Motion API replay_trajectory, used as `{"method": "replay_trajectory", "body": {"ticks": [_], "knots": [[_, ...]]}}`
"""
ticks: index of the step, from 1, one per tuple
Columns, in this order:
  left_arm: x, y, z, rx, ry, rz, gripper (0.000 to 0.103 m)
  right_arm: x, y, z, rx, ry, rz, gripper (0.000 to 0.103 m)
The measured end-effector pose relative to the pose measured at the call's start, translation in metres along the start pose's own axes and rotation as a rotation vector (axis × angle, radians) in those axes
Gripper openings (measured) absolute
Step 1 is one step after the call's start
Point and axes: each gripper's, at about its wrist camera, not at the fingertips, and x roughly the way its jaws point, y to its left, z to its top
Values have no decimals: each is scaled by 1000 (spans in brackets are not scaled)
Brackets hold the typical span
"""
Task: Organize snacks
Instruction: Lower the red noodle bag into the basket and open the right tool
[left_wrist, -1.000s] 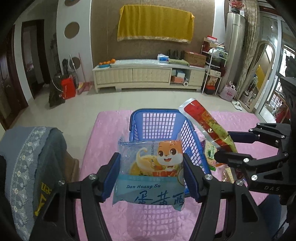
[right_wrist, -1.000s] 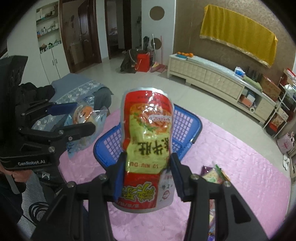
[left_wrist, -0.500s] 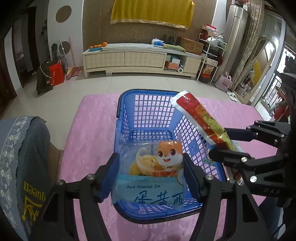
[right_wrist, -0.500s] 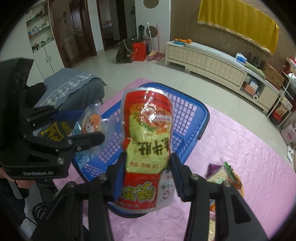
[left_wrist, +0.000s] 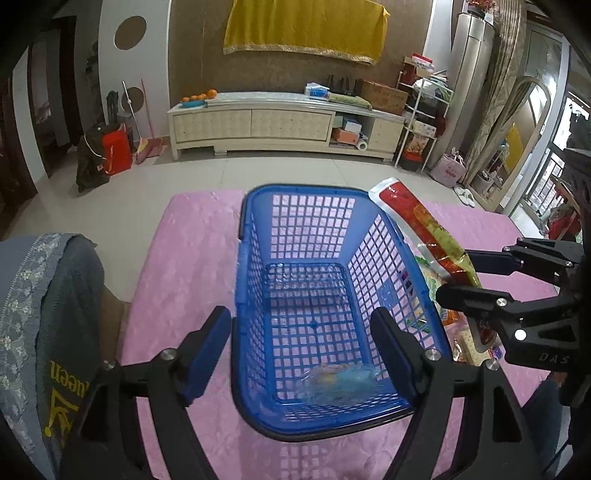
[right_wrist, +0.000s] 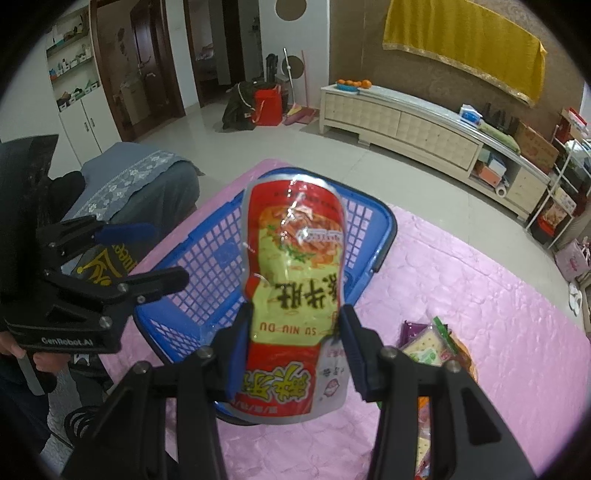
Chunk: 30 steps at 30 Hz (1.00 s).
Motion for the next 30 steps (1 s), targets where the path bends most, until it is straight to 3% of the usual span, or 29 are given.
{"method": "replay_trajectory", "body": {"ticks": [15, 30], "knots": [[6, 26, 21, -7, 2, 32, 76, 22, 11, 36, -216, -17, 36, 51], [46, 32, 27, 6, 70, 41, 76, 78, 9, 53, -394, 38, -26, 52]]}}
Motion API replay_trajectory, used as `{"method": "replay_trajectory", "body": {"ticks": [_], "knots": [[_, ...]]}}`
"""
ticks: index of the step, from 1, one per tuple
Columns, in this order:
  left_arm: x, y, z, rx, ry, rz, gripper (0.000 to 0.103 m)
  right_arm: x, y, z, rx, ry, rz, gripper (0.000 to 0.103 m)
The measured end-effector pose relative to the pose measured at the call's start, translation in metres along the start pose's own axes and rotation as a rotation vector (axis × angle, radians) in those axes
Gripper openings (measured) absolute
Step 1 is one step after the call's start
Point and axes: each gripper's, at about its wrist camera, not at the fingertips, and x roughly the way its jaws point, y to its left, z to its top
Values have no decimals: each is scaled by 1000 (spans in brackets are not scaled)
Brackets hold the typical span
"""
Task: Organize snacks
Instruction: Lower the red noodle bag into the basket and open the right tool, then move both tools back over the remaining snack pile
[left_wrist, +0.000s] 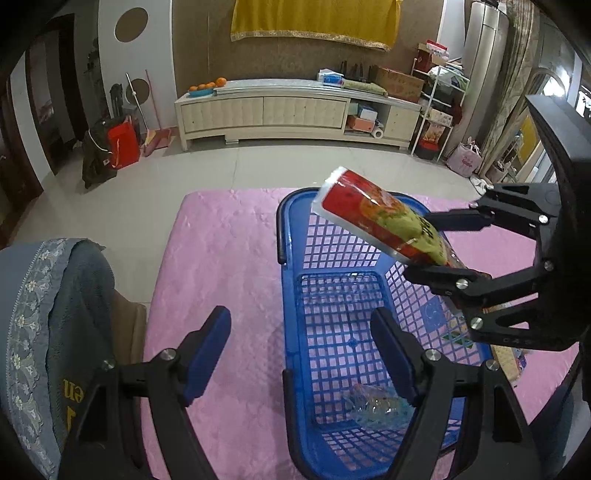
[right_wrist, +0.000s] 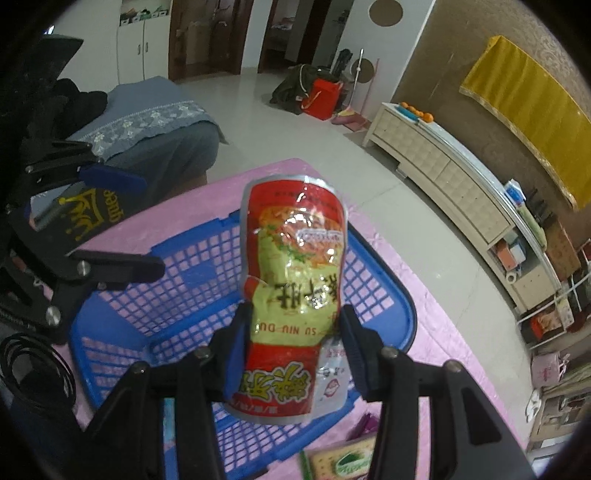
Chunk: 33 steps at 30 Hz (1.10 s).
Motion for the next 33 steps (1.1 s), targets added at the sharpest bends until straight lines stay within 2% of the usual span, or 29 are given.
{"method": "replay_trajectory", "body": {"ticks": [3, 5, 6, 8, 19, 33], "knots": [[6, 0, 0, 5, 6, 5, 76, 9, 4, 0, -64, -5, -35, 61], [8, 0, -2, 4, 11, 11, 76, 18, 8, 1, -105, 2, -110, 81], [9, 1, -3, -1, 15, 11, 76, 20, 9, 0, -114, -4, -146, 86], [10, 1, -5, -8, 21, 7, 76, 19, 6, -2, -101, -17, -159, 98], [-16, -17, -7, 6, -2, 4, 76, -27, -15, -15, 62, -48, -135, 100], [-78, -63, -20, 39, -75, -23, 76, -111, -12, -45, 160, -96, -155, 100]]}}
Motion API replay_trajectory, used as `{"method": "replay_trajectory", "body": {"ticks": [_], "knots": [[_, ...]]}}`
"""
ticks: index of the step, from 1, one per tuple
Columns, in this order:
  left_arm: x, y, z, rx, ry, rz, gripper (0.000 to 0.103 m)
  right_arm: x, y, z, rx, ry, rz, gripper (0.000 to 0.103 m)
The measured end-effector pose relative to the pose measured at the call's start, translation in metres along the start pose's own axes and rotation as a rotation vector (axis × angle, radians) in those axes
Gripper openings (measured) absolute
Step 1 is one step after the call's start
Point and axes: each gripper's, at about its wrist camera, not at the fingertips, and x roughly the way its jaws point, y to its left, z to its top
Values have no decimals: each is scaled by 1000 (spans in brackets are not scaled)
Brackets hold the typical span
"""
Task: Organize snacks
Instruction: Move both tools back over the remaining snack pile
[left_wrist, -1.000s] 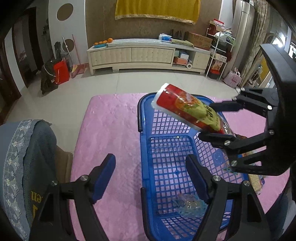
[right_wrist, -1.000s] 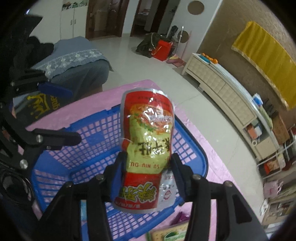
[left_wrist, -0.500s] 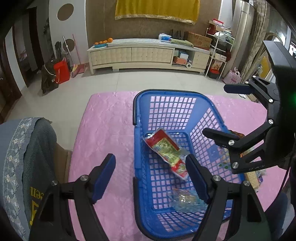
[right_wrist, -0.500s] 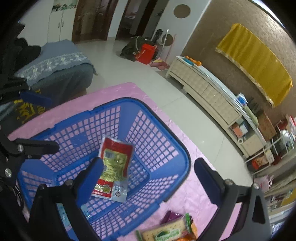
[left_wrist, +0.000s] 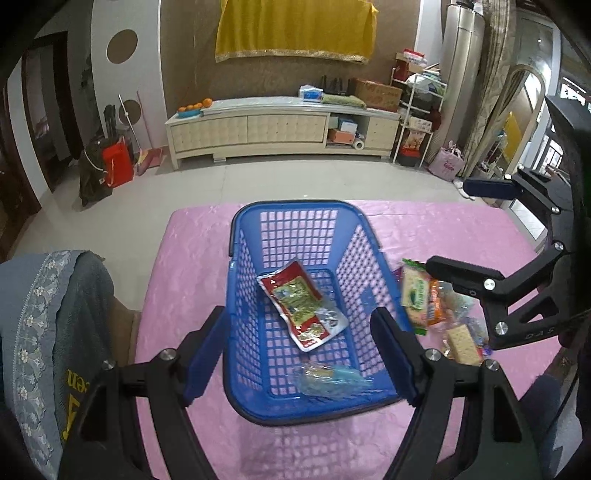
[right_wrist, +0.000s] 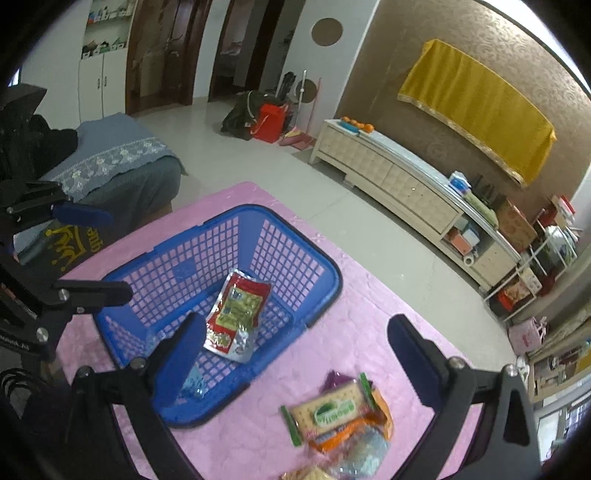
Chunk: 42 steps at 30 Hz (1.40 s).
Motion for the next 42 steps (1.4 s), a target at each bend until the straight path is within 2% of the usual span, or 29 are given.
{"method": "replay_trajectory", "body": {"ticks": [8, 12, 16, 26, 31, 34, 42], "knots": [[-35, -37, -5, 32, -42, -26, 76, -52, -10, -28, 66, -25, -27, 100], [-49, -64, -9, 76, -72, -41, 82, -73, -18, -46, 106, -18, -41, 100], [-53, -89, -11, 107, -82, -63, 83, -91, -27, -66, 165, -14, -67, 100], [-39, -155, -17, 178, -46, -133, 83, -115, -57, -125, 326, 64, -123, 100], [-28, -182, -22, 193, -22, -142, 83, -117, -79, -153, 419, 95, -126, 100], [-16, -194, -25, 189, 5, -175, 83, -119, -88, -166, 460, 114, -126, 100], [15, -228, -37, 213, 65, -172, 83, -114, -107, -201, 546, 110, -116, 100]]}}
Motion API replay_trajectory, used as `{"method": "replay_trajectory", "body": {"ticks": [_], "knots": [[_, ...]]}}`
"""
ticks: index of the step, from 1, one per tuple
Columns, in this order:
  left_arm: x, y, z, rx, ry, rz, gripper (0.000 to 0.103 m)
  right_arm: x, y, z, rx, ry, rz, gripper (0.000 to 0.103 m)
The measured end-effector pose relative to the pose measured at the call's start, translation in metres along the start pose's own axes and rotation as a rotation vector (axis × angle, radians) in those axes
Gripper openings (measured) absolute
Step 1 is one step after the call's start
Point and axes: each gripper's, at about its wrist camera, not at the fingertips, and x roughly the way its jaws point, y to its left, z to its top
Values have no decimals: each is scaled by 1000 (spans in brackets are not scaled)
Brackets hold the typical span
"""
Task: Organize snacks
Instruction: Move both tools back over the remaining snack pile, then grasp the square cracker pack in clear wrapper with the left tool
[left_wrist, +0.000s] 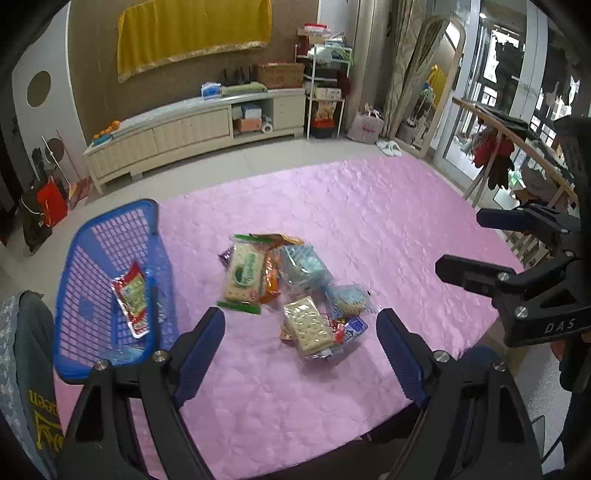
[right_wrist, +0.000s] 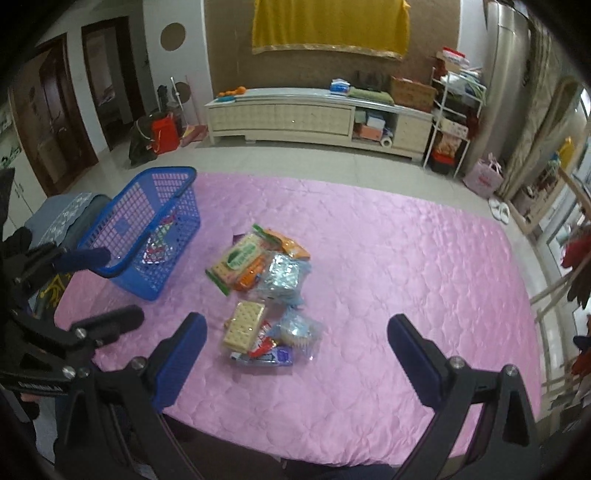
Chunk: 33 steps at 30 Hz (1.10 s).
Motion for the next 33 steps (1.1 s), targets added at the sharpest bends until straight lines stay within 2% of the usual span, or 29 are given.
{"method": "replay_trajectory", "body": {"ticks": [5, 11, 19, 26, 30, 33], "knots": [[27, -9, 0, -14, 50, -4, 83, 20, -16, -13, 40, 8, 3, 100], [62, -18, -4, 23, 103, 19, 83, 48, -33, -28, 77, 37, 10, 100], [109, -11, -11, -24, 197, -12, 83, 81, -44, -34, 96, 73, -45, 100], [149, -4, -16, -50, 269, -31, 82, 116, -46, -38, 92, 116, 1, 100], [169, -1, -20, -46, 308, -9, 68, 131, -50, -42, 115, 142, 24, 100], [183, 3, -23, -67, 346, -24, 67, 136, -53, -45, 119, 153, 32, 100]]}}
